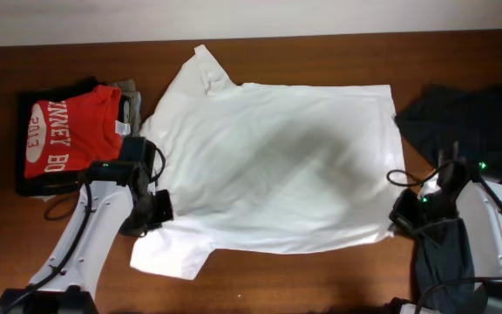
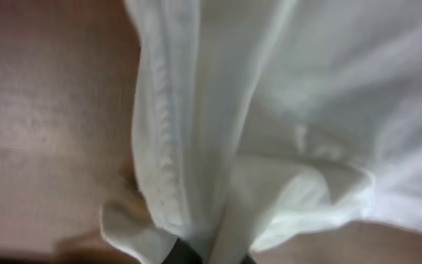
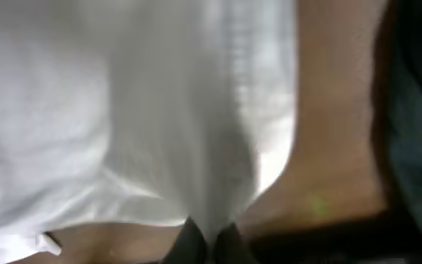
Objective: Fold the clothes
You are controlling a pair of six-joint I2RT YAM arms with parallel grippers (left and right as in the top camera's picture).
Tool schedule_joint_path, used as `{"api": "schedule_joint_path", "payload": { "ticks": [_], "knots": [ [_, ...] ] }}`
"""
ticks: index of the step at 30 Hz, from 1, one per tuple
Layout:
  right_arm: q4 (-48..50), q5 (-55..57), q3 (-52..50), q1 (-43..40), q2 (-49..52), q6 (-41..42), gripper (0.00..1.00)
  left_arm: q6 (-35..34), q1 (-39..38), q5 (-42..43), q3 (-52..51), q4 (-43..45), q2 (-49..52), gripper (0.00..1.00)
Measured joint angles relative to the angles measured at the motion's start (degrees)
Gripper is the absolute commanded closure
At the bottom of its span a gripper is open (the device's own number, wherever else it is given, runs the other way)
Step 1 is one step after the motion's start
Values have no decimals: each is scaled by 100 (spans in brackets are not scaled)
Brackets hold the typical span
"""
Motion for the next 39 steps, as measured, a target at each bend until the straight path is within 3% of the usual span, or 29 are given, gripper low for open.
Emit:
{"api": "schedule_joint_path", "payload": {
  "ticks": [7, 12, 13, 14, 15, 16, 18, 24, 28, 29, 30, 32, 34, 37, 39],
  "knots": [
    [2243, -485, -33, 4, 20, 632, 96, 162, 0, -81, 35, 2411, 0, 100],
    [3357, -697, -44, 4, 911, 966, 96, 411, 0, -188, 52, 3587, 358, 98],
    [3676, -743, -42, 7, 1106, 966, 96, 446, 0, -186, 55, 3779, 540, 91],
    [3912, -765, -42, 7, 1331, 962, 94, 487, 0, -175, 55, 4004, 833, 68],
    [4100, -793, -52, 4, 1421, 966, 62, 485, 0, -164, 48, 4105, 914, 35],
    [4336, -835, -52, 4, 1537, 946, 44, 516, 0, -140, 55, 4463, 992, 28],
    [4481, -975, -52, 4, 1547, 706, 35, 535, 0, -120, 74, 4481, 992, 24],
    [3663, -1510, -52, -2, 1397, 20, 33, 885, -33, 302, 317, 2280, 890, 24],
    [3421, -1552, -52, -2, 1279, -151, 32, 968, -444, 400, -640, 3289, 901, 28],
    [3410, -1554, -52, -2, 1279, -153, 33, 988, -516, 413, -715, 3403, 933, 35],
    [3407, -1554, -52, -2, 1276, -155, 33, 1064, -664, 374, -739, 3600, 1137, 65],
    [3403, -1554, -52, -2, 1274, -160, 33, 1121, -831, 256, -706, 3731, 1241, 94],
    [3407, -1556, -52, -2, 1274, -160, 33, 1156, -887, 173, -584, 3650, 1360, 99],
    [3397, -1554, -52, -2, 1272, -160, 33, 1156, -942, 267, -55, 2022, 1364, 98],
    [3401, -1558, -52, -2, 1272, -162, 32, 1217, -944, 238, 463, 1578, 1329, 98]
  ]
}}
